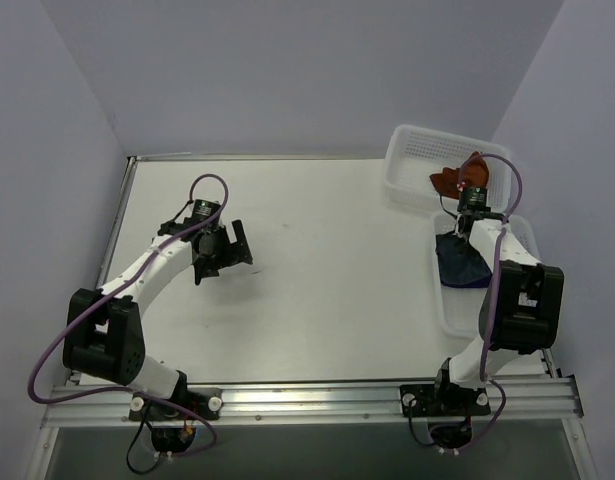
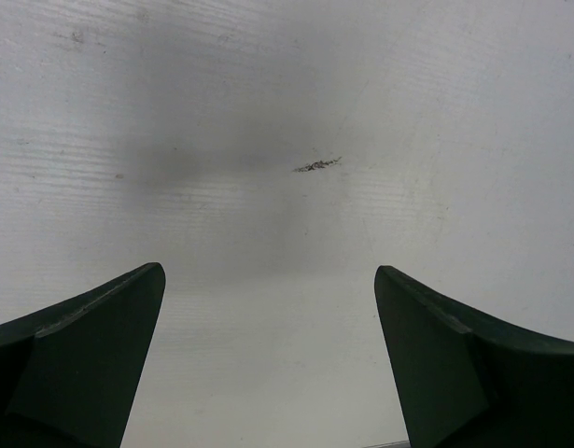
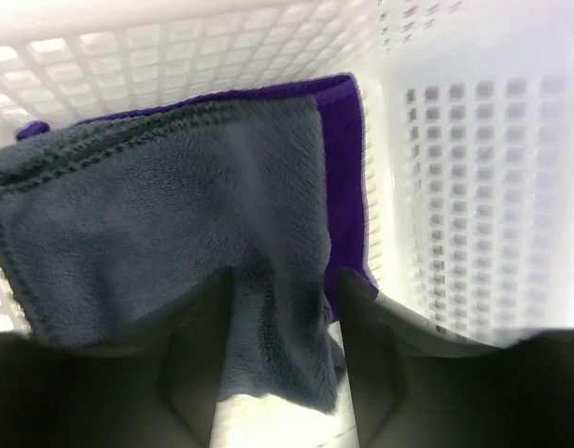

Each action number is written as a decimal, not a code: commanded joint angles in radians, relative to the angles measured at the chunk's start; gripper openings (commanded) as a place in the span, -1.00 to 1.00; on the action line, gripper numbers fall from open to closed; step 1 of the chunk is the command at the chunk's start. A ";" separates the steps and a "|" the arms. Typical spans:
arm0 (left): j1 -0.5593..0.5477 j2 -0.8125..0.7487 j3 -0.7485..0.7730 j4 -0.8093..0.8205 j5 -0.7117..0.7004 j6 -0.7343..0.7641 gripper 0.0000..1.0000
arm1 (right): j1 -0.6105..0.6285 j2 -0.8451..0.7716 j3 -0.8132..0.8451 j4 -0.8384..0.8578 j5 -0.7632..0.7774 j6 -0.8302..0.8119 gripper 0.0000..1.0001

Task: Fold and stack the towels
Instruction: Place the towel in the bin.

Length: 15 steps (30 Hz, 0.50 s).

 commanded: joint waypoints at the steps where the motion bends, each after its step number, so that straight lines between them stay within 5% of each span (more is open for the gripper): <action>1: 0.002 -0.015 0.050 0.003 0.003 0.019 0.88 | -0.009 -0.008 0.015 0.003 0.062 0.002 -0.01; 8: 0.002 -0.025 0.061 0.005 -0.005 0.022 0.88 | -0.004 -0.087 0.084 -0.012 0.232 0.066 0.32; 10: 0.002 -0.028 0.062 0.003 -0.008 0.024 0.88 | 0.003 -0.126 0.113 -0.027 0.197 0.085 0.45; 12: 0.002 -0.030 0.067 0.005 -0.013 0.024 0.88 | 0.006 -0.152 0.168 -0.032 0.078 0.103 0.97; 15: 0.002 -0.033 0.077 0.008 -0.020 0.026 0.88 | 0.009 -0.158 0.237 0.015 -0.103 0.118 1.00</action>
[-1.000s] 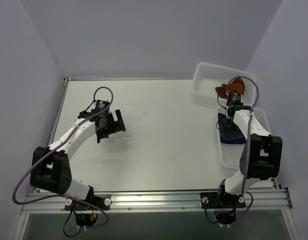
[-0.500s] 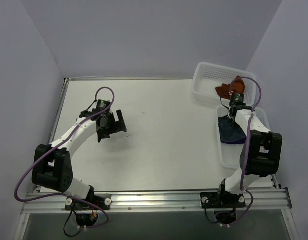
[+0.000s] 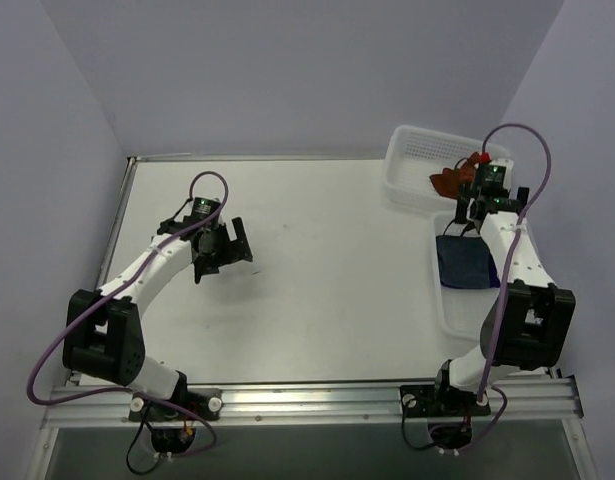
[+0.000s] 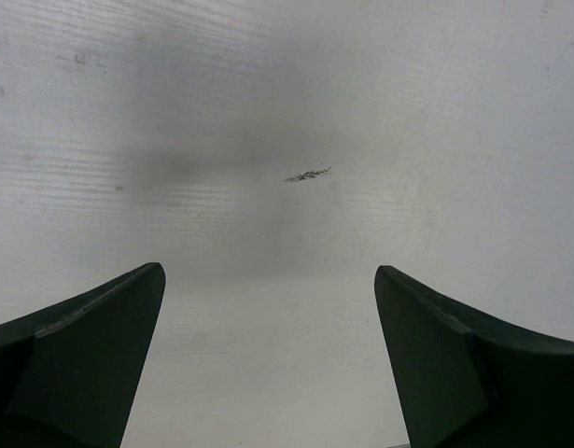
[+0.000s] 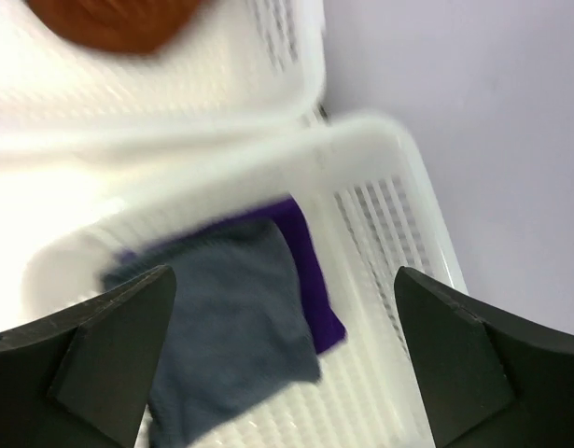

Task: Fold and stack the towels
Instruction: Place the towel in the bin, then pick up the towel from the bin.

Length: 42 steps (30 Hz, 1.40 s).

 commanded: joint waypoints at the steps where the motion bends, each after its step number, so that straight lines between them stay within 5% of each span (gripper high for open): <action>1: 0.002 -0.034 0.062 0.007 -0.020 0.020 0.88 | 0.012 -0.047 0.105 0.047 -0.188 0.050 1.00; 9: 0.003 -0.033 0.142 -0.007 -0.093 0.032 0.88 | 0.049 0.273 0.446 0.059 -0.202 0.142 1.00; 21: 0.014 0.062 0.174 0.010 -0.078 0.024 0.88 | 0.011 0.900 1.086 -0.091 0.077 0.069 0.98; 24: 0.014 0.088 0.177 0.024 -0.064 0.015 0.88 | 0.005 0.993 1.177 -0.117 0.070 0.061 0.78; 26: 0.014 0.099 0.182 0.027 -0.061 0.015 0.88 | -0.001 1.011 1.162 -0.102 0.054 0.034 0.47; 27: 0.014 0.104 0.185 0.027 -0.061 0.015 0.88 | -0.004 1.014 1.153 -0.099 0.041 0.034 0.12; 30: 0.014 0.105 0.191 0.027 -0.058 0.017 0.88 | -0.018 1.020 1.157 -0.097 -0.015 0.031 -0.34; 31: 0.014 0.105 0.194 0.027 -0.058 0.018 0.88 | -0.020 1.019 1.169 -0.103 -0.037 0.028 -0.92; 42: 0.014 -0.039 0.188 -0.001 -0.092 0.015 0.88 | 0.096 0.596 1.002 -0.002 -0.260 0.031 -1.00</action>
